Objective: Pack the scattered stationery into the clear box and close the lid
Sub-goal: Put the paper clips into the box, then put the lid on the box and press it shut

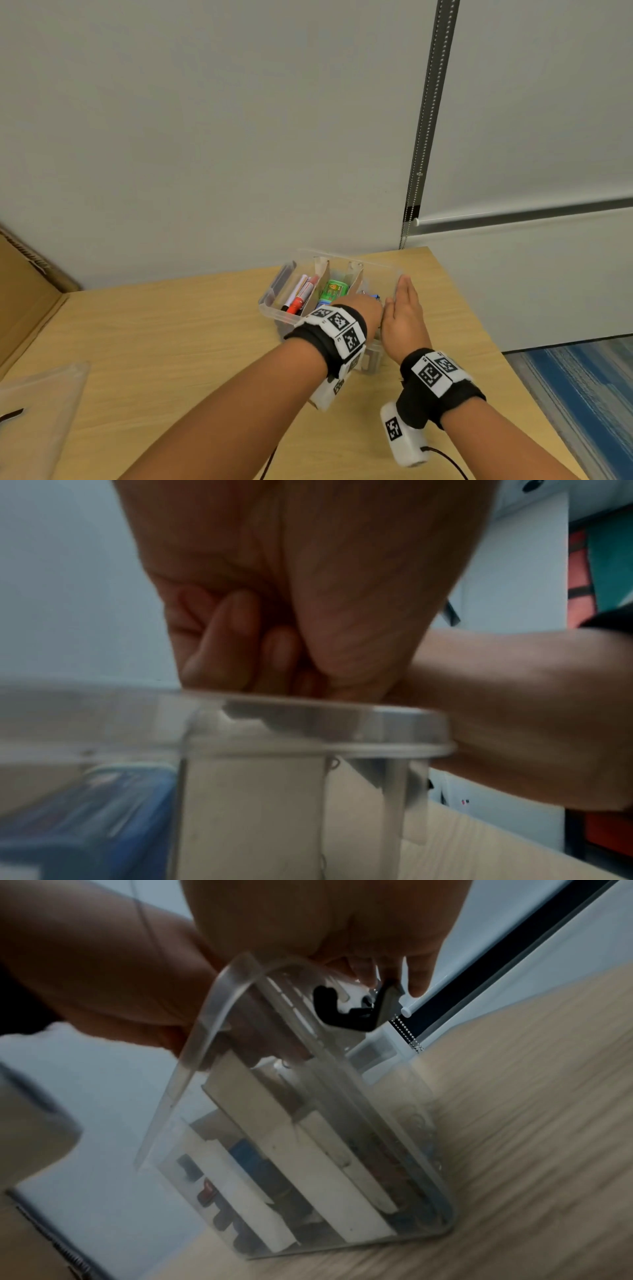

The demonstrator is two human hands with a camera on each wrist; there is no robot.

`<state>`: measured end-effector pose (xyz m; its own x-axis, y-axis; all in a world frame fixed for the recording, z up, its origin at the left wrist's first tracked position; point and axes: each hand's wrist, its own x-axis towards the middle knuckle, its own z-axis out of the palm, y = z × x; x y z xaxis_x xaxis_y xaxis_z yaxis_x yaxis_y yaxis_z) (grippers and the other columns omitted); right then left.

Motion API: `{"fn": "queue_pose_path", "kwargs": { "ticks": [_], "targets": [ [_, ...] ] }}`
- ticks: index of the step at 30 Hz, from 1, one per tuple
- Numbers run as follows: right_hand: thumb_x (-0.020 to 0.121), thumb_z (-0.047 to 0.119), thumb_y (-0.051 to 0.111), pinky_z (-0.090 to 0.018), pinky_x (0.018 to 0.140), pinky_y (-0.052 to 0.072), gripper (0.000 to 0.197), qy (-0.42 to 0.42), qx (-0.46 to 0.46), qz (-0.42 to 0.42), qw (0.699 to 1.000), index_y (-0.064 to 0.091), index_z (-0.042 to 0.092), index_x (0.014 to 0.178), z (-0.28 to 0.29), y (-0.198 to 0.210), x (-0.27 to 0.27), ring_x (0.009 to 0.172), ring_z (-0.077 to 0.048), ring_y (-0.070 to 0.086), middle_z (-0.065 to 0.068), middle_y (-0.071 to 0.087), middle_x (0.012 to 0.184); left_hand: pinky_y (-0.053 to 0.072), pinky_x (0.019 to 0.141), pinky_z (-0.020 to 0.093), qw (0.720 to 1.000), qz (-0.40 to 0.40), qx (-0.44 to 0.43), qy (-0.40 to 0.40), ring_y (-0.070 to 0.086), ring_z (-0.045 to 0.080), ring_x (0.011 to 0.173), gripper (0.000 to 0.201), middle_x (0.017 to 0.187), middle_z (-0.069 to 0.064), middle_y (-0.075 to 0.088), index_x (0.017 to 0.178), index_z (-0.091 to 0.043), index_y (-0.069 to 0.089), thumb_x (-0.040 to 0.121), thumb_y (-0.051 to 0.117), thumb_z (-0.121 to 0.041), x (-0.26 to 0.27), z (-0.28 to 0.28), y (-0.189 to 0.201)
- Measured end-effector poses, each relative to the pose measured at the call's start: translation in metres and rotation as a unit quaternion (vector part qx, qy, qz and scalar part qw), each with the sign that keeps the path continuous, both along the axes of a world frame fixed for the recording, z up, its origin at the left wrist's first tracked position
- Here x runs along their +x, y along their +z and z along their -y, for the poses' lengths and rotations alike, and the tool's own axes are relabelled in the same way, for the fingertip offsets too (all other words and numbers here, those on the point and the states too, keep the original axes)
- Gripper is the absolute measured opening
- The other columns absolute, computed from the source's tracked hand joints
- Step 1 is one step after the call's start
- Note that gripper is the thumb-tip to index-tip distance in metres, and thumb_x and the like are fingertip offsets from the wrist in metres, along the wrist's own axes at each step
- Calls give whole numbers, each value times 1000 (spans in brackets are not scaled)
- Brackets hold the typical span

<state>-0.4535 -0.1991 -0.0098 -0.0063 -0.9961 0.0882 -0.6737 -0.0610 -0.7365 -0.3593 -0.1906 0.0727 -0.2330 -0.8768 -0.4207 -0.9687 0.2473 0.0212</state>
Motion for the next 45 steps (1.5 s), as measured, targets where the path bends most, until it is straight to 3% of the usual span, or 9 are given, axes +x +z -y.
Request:
{"fn": "queue_pose_path", "kwargs": {
  "ticks": [7, 14, 19, 23, 27, 34, 39, 42, 45],
  "targets": [
    [102, 24, 28, -26, 115, 11, 57, -5, -3, 17, 1000, 6, 12, 153, -1, 0, 1, 147, -19, 11, -3, 3, 161, 44, 98, 41, 997, 47, 46, -48, 56, 34, 113, 34, 125, 21, 59, 125, 2, 53, 97, 45, -14, -6, 19, -15],
    [102, 25, 27, -24, 113, 9, 57, 7, 0, 22, 1000, 4, 13, 153, -3, 1, 0, 147, -18, 10, -2, 1, 161, 49, 93, 43, 995, -88, -43, -18, 62, 29, 99, 29, 110, 14, 66, 114, -7, 61, 95, 40, -13, 9, -4, -13],
    [102, 24, 27, -29, 116, 14, 56, 11, -2, -17, 1000, 7, 8, 152, -6, 6, -1, 147, -21, 11, -6, 5, 161, 35, 112, 33, 942, -272, -190, 55, 42, 10, 129, 39, 140, -6, 49, 136, -24, 47, 100, 34, -19, 56, -61, -13],
    [100, 25, 28, -39, 119, 18, 57, -9, 18, -98, 995, 10, 9, 152, -9, 16, 0, 146, -28, 13, -7, 7, 160, 26, 116, 31, 925, -288, -230, 87, 34, 11, 137, 45, 146, -8, 42, 138, -23, 48, 97, 36, -8, 113, -95, -32],
    [99, 33, 31, -45, 119, 12, 63, -11, -36, -186, 982, 7, 11, 152, -28, 34, 15, 147, -32, 2, -9, 2, 161, 27, 109, 22, 919, -268, -244, 154, 41, 14, 131, 46, 141, -5, 47, 135, -23, 49, 91, 36, -27, 178, -129, -53],
    [96, 36, 40, -37, 119, 9, 59, 197, -145, -193, 950, 25, 14, 148, -106, 43, 122, 148, -24, 4, -5, 13, 159, 34, 110, 39, 886, -185, -232, 357, 40, 22, 132, 42, 142, 1, 46, 136, -20, 48, 95, 50, -28, 314, -204, -75],
    [98, 36, 36, -28, 116, 7, 48, 379, -85, -179, 904, 33, 21, 144, -146, 16, 233, 147, -18, 7, 1, 15, 159, 28, 113, 42, 832, -137, -188, 504, 30, 27, 138, 55, 151, 6, 34, 144, -19, 34, 93, 50, -34, 412, -257, -87],
    [99, 31, 37, -28, 116, 17, 47, 466, -42, -171, 867, 33, 17, 144, -157, -5, 301, 144, -18, 18, -2, 19, 157, 26, 114, 48, 804, -114, -166, 560, 24, 30, 140, 62, 154, 6, 26, 145, -27, 27, 89, 49, -39, 459, -277, -102],
    [99, 29, 37, -31, 117, 18, 52, 507, 17, -195, 839, 27, 12, 147, -163, -22, 363, 144, -21, 19, -6, 16, 158, 18, 117, 48, 782, -136, -138, 593, 15, 33, 144, 74, 159, 10, 12, 150, -18, 15, 90, 49, -44, 487, -286, -115]
  ]
}}
